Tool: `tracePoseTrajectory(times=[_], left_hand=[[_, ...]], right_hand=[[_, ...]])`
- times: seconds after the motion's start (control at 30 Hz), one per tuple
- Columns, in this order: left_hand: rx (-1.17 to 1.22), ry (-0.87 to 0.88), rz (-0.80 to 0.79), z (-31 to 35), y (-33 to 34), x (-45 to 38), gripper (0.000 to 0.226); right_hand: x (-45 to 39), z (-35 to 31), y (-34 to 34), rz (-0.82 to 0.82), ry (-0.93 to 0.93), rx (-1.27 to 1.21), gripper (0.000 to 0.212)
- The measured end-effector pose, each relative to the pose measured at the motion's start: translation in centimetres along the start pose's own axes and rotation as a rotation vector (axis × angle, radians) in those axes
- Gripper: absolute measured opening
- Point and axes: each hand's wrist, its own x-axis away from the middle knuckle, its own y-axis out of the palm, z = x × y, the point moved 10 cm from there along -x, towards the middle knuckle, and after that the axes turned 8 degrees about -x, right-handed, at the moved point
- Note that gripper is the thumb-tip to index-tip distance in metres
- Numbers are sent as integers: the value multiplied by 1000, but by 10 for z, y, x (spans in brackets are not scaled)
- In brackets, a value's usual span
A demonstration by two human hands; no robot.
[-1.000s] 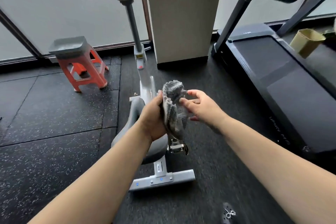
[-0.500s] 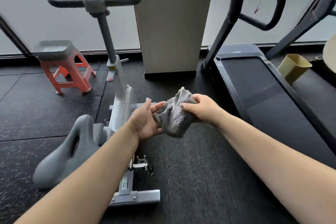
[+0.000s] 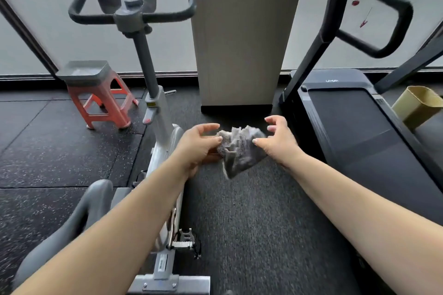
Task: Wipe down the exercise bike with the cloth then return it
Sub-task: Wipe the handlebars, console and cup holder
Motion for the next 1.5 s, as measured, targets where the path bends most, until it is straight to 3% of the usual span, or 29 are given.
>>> tracePoseTrajectory(times=[0.17,0.27,0.4,0.43,0.5,0.67,0.73,0.83,0.93,1.03,1.13,1.23,1.3,1.37,1.5], left_hand=[[-423,216,55,62,-13,-44,36],[-488,261,9,90,-15,-63,36],[-352,256,-99,131,-21,-84,36],[-289,242,-118,139,-25,-93,35],[-144,212,-115,152,-39,-114,35],[72,-20,104,124,-74,-172,20],[85,-149,156,99,-73,-185,26],[26,-217,177,84,-69,-202,36],[-82,-124,192,99,-71,-217,51],[-127,69,365,131,-93,-223,62],[-214,237,472,164,-118,-227,47],[-381,328,563,187,-147,-241,40],[-499,375,608,200,-164,-252,44],[-639,417,652,215,-178,-262,44],[-858,481,762,251,-208,-279,28]], right_hand=[[-43,-7,25,-41,80,-144,15],[-65,-11,38,-140,82,-130,35],[-91,-23,67,-442,62,-81,96],[-100,-29,76,-530,42,-132,94],[-112,-46,89,-618,31,-287,60],[-163,-79,97,-579,75,-569,20],[-188,-91,97,-573,65,-547,8],[-222,-104,97,-596,77,-550,5],[-249,-112,105,-613,99,-561,11],[-275,-126,107,-541,25,-550,19],[-304,-148,105,-468,-145,-480,46],[-321,-177,125,-584,-251,-445,65],[-333,-194,140,-606,-308,-377,59],[-350,-209,151,-526,-386,-205,53],[-373,-246,165,-403,-542,-12,27]])
